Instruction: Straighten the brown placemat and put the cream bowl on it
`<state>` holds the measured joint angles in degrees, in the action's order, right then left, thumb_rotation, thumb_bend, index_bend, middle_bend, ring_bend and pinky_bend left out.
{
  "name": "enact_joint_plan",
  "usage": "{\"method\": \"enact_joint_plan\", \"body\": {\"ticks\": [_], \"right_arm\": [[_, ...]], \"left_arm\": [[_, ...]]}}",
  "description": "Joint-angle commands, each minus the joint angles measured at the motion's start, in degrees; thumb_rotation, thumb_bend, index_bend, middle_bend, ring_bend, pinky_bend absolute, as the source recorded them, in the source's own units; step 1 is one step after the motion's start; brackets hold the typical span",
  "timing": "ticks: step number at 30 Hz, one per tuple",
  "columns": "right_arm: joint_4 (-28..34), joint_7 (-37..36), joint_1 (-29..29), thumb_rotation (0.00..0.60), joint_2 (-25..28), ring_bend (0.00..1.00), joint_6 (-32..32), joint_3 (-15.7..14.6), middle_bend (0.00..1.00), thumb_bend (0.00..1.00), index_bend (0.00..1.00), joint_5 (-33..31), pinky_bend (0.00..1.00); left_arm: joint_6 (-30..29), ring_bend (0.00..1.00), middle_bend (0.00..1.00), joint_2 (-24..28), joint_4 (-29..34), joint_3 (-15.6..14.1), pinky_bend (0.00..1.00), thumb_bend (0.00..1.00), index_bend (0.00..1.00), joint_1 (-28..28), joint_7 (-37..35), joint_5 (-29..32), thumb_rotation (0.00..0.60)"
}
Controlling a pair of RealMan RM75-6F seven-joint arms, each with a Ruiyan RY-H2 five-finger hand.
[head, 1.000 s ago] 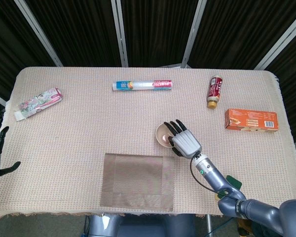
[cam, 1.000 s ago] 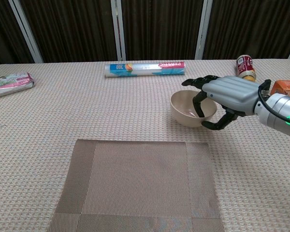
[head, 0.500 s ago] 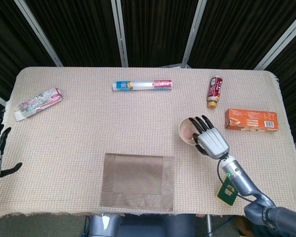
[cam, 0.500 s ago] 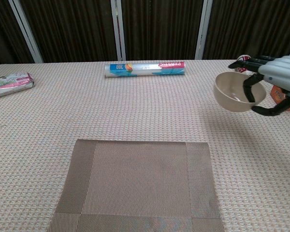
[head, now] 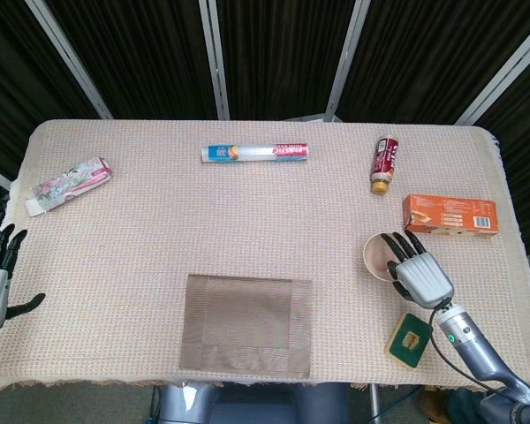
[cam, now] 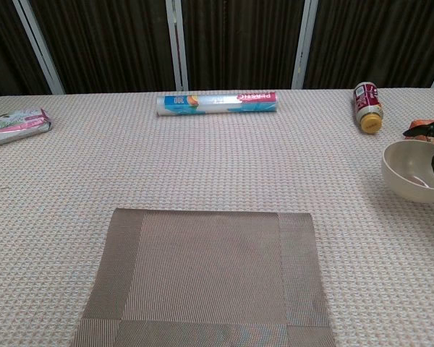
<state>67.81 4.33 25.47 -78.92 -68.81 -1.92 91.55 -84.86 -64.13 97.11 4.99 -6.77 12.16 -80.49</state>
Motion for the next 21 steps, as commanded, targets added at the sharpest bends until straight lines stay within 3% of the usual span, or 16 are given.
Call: {"method": "enact_joint_plan", "body": {"ticks": [1,21], "right_arm": [[-0.5,-0.1,-0.3,0.6,-0.3,0.0,0.2,-0.1,0.02,0.32,0.62,-0.2,0.0],[-8.8,-1.1,-1.3,0.6,-2.4,0.0,3.6,1.8,0.02,0.32,0.62,-5.3,0.0]], "left_arm": [[0.1,0.0,0.0,0.1,0.1,0.0,0.0,0.05,0.0,0.0,-0.1,0.2,0.6],[-0.4,0.0,0.0,0.8,0.8,-0.2,0.0,0.05,0.0,0.4,-0.6,-0.1,0.6]]}}
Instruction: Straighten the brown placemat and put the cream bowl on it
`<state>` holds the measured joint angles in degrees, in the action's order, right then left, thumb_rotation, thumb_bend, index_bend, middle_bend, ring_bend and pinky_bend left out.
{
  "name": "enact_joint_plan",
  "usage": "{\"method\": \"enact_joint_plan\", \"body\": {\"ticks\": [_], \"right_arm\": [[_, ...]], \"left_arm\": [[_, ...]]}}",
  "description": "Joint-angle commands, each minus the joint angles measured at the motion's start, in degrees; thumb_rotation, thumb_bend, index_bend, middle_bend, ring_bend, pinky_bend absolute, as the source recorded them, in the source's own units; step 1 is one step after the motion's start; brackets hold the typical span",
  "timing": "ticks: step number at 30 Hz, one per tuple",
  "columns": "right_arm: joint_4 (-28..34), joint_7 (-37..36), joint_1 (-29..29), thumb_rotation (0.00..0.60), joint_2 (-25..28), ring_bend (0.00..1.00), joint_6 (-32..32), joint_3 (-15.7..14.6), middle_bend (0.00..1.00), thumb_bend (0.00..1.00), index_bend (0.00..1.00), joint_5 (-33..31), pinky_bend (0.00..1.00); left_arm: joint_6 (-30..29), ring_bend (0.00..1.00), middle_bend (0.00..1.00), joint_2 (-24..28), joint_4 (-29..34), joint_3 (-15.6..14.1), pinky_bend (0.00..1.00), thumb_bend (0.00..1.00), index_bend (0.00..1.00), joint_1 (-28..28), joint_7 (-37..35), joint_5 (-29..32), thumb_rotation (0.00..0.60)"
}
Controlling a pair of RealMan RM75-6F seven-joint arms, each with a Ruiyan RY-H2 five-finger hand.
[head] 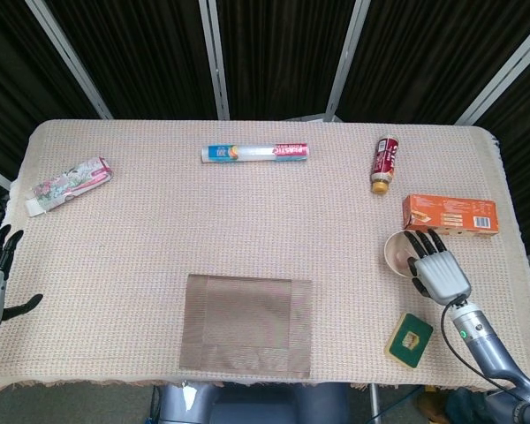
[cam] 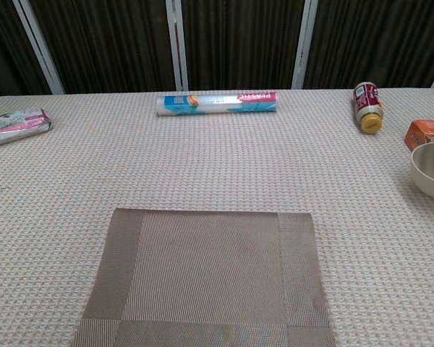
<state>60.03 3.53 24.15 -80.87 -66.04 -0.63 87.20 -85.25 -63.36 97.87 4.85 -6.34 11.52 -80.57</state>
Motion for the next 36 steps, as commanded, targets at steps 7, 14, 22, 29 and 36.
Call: {"method": "enact_joint_plan", "body": {"ticks": [7,14,22,29,36], "right_arm": [[-4.7,-1.6,0.6,0.6,-2.1,0.0,4.2,2.3,0.02,0.12,0.4,-4.2,0.0],[-4.1,-4.1,-0.1,0.6,-1.7,0.0,3.6,3.1,0.0,0.0,0.0,-5.0,0.0],[6.8,-7.6,-4.3,0.6,4.0,0.0,-8.7,3.6,0.0,0.0,0.0,-1.4,0.0],[19.7,-7.4,-8.8,0.6,10.2,0.0,-16.9,3.3,0.0,0.0,0.0,0.2,0.0],[29.7,-4.2,-12.5,0.6,13.3,0.0,-20.9,2.6,0.0,0.0,0.0,-0.2,0.0]], "left_arm": [[0.2,0.0,0.0,0.0,0.2,-0.2,0.0,0.05,0.0,0.0,0.1,-0.1,0.6],[0.0,0.0,0.0,0.1,0.2,-0.1,0.0,0.05,0.0,0.1,0.1,0.1,0.6],[0.5,0.0,0.0,0.1,-0.1,-0.9,0.0,0.05,0.0,-0.4,-1.3,-2.5,0.6],[4.3,0.0,0.0,-2.3,-3.3,-4.1,0.0,0.06,0.12,-4.4,-3.4,-12.9,0.6],[11.0,0.0,0.0,-7.8,-8.8,-7.3,0.0,0.1,0.3,-10.1,-6.4,-21.2,0.6]]}}
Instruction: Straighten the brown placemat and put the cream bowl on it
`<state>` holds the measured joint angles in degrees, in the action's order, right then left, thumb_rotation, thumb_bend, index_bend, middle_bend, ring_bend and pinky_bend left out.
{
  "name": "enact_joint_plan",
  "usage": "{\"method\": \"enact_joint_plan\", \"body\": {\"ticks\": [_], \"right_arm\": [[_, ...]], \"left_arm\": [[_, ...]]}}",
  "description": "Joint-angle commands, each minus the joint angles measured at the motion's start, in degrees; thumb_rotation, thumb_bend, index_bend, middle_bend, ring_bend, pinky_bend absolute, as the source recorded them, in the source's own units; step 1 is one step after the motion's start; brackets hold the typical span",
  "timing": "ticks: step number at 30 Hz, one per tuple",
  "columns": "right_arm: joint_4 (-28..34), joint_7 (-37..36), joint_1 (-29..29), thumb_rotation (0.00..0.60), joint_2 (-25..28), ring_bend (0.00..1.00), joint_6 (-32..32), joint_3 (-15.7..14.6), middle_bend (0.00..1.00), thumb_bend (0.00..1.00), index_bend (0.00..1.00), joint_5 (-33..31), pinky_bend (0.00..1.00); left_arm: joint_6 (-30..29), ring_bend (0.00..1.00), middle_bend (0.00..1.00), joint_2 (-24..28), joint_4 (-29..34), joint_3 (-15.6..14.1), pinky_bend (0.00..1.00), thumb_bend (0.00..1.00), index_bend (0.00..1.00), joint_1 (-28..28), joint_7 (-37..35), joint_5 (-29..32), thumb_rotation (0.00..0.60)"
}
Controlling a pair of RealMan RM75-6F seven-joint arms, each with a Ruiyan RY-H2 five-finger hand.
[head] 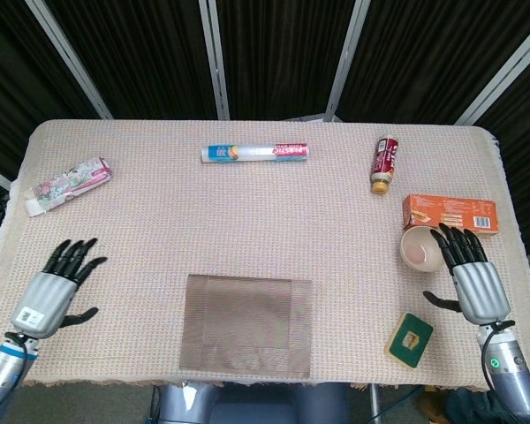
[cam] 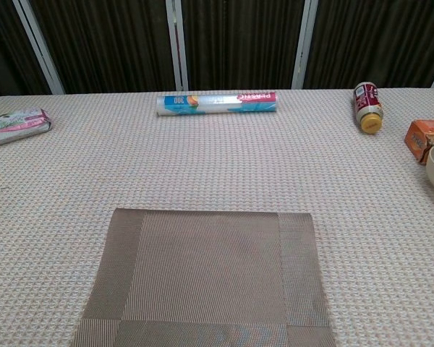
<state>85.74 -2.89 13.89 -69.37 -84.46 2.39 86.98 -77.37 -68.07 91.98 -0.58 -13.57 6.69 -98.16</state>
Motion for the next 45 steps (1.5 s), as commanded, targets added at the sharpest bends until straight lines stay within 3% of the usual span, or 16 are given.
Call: {"method": "enact_joint_plan", "body": {"ticks": [1,9,27,45], "right_arm": [[4.8,3.1,-2.8,0.6,1.8,0.0,-3.1,-0.5,0.0,0.0,0.0,-0.1,0.0],[4.5,7.6,-4.9,0.6,0.0,0.0,-6.6,-0.2,0.0,0.0,0.0,1.0,0.0],[4.0,5.2,-5.1,0.6,0.8,0.0,-4.5,0.4,0.0,0.0,0.0,1.0,0.0],[3.9,4.6,-5.4,0.6,1.1,0.0,-3.6,1.2,0.0,0.0,0.0,1.0,0.0]], "left_arm": [[4.1,0.0,0.0,-4.2,-3.6,-2.5,0.0,0.11,0.33,-3.6,-2.0,-4.8,0.6],[8.3,0.0,0.0,-11.4,-8.1,-5.9,0.0,0.18,0.48,-7.3,-1.1,-11.1,0.6],[9.1,0.0,0.0,-18.4,-13.4,-11.5,0.0,0.33,0.49,-7.4,0.6,-14.3,0.6],[8.7,0.0,0.0,-22.1,-16.7,-12.4,0.0,0.34,0.48,-7.5,1.9,-13.2,0.6]]}}
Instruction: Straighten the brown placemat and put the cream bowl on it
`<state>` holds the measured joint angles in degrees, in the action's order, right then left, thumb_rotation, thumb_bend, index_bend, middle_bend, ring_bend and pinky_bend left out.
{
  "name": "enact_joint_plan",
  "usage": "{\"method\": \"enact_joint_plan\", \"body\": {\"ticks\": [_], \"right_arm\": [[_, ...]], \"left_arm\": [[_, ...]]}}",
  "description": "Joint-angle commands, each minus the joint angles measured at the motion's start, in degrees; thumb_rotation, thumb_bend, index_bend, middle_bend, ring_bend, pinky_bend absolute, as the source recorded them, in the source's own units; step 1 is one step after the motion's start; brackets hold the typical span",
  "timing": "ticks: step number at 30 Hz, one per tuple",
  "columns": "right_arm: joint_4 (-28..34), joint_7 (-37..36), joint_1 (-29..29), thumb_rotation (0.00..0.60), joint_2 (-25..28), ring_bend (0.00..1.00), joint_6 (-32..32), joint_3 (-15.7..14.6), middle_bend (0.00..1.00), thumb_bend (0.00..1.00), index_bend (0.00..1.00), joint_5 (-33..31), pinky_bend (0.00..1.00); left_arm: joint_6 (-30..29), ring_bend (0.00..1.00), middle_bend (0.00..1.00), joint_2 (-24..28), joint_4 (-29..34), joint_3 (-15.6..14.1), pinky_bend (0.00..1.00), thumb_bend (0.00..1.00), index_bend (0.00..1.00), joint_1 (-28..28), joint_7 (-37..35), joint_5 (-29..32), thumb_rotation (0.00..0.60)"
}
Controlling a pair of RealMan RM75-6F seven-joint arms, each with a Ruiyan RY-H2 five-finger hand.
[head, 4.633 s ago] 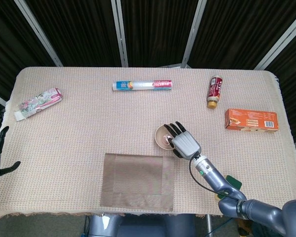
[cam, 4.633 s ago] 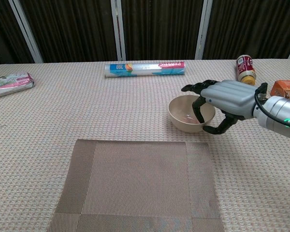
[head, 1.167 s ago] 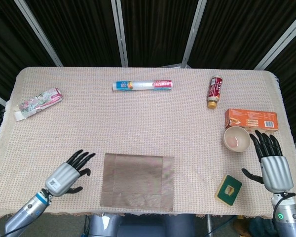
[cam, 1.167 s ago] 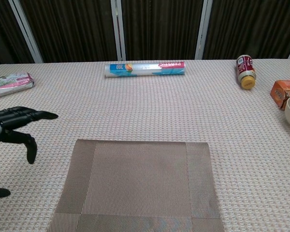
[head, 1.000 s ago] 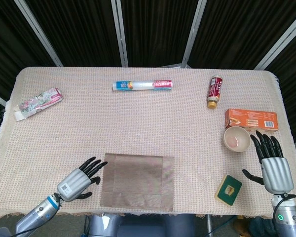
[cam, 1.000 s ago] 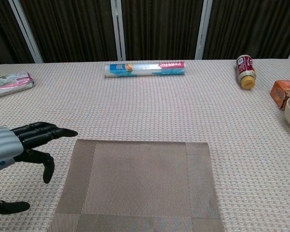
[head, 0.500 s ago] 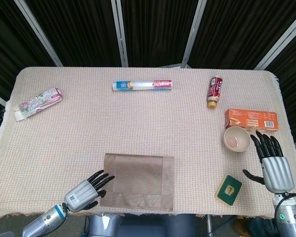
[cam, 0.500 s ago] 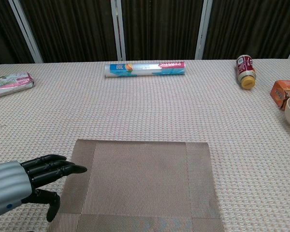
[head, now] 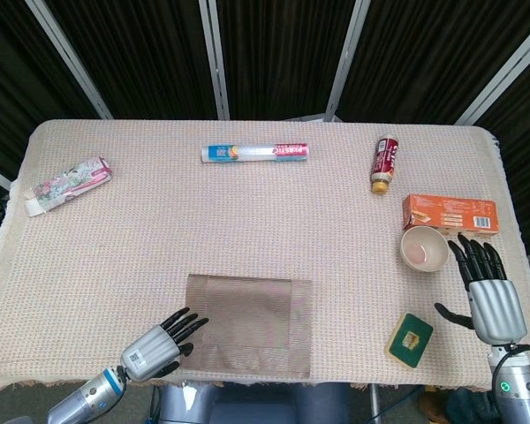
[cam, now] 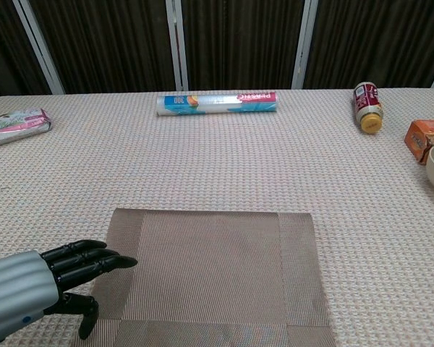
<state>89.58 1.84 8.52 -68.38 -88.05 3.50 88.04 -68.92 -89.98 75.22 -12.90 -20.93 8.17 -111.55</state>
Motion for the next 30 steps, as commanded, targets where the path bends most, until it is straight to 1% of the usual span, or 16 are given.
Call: {"method": "enact_joint_plan", "body": {"ticks": [1,11,23,30], "right_arm": [[0.0,-0.2,-0.1,0.6,0.1,0.0,0.0,0.2,0.0,0.0,0.0,0.0,0.0],[0.0,-0.8,-0.3,0.6,0.4,0.0,-0.1,0.5,0.0,0.0,0.0,0.1,0.0],[0.1,-0.8,-0.5,0.6,0.4,0.0,0.0,0.7,0.0,0.0,0.0,0.4,0.0],[0.1,-0.9,-0.6,0.6,0.4,0.0,0.0,0.8,0.0,0.0,0.0,0.7,0.0]], "left_arm": [[0.5,0.0,0.0,-0.3,0.2,-0.1,0.0,0.34,0.48,-0.2,0.7,0.3,0.6],[1.4,0.0,0.0,-1.2,0.5,-0.4,0.0,0.35,0.48,-0.6,1.8,1.0,0.6],[0.5,0.0,0.0,-0.4,0.3,-0.9,0.0,0.35,0.47,-0.8,1.5,1.5,0.6],[0.7,0.0,0.0,-1.1,-0.1,-1.2,0.0,0.35,0.47,-0.9,1.6,1.8,0.6]]}}
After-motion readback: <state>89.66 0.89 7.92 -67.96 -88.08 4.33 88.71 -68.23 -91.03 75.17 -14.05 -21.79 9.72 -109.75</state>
